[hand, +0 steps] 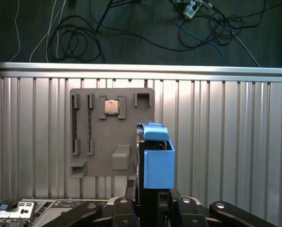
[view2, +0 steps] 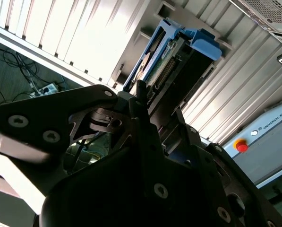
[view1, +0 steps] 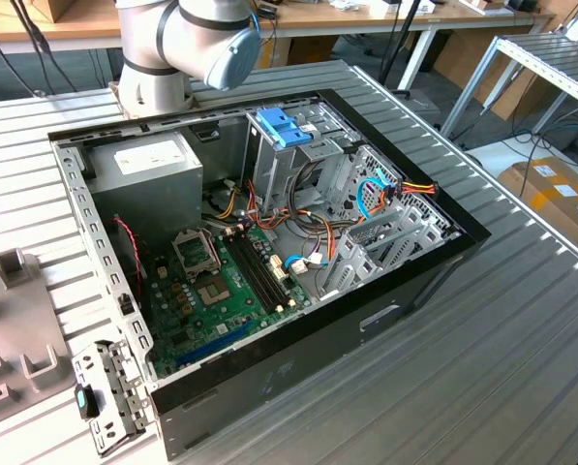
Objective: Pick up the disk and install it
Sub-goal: 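Pick up the disk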
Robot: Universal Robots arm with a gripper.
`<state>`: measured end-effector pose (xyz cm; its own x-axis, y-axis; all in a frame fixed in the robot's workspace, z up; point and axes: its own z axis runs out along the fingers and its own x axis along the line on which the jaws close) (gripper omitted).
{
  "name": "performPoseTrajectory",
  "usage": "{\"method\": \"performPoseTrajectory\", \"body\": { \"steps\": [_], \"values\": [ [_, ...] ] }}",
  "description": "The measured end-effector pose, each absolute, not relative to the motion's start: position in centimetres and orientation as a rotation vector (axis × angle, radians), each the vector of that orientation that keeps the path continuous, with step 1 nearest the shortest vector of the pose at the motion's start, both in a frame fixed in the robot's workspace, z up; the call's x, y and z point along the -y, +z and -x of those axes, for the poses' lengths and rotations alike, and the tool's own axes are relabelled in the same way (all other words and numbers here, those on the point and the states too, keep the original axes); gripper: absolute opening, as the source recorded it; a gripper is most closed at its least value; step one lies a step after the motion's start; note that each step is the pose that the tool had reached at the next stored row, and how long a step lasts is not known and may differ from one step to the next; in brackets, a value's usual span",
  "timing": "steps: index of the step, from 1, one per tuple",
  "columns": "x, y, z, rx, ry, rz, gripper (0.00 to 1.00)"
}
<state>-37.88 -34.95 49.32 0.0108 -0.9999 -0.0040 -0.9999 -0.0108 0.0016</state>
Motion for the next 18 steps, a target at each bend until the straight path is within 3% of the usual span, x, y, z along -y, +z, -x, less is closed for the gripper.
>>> {"method": "performPoseTrajectory", "body": {
  "steps": [18],
  "values": [
    [34.9, 49.3, 35.2, -2.208, 0.006, 2.232, 0.35]
  ]
}}
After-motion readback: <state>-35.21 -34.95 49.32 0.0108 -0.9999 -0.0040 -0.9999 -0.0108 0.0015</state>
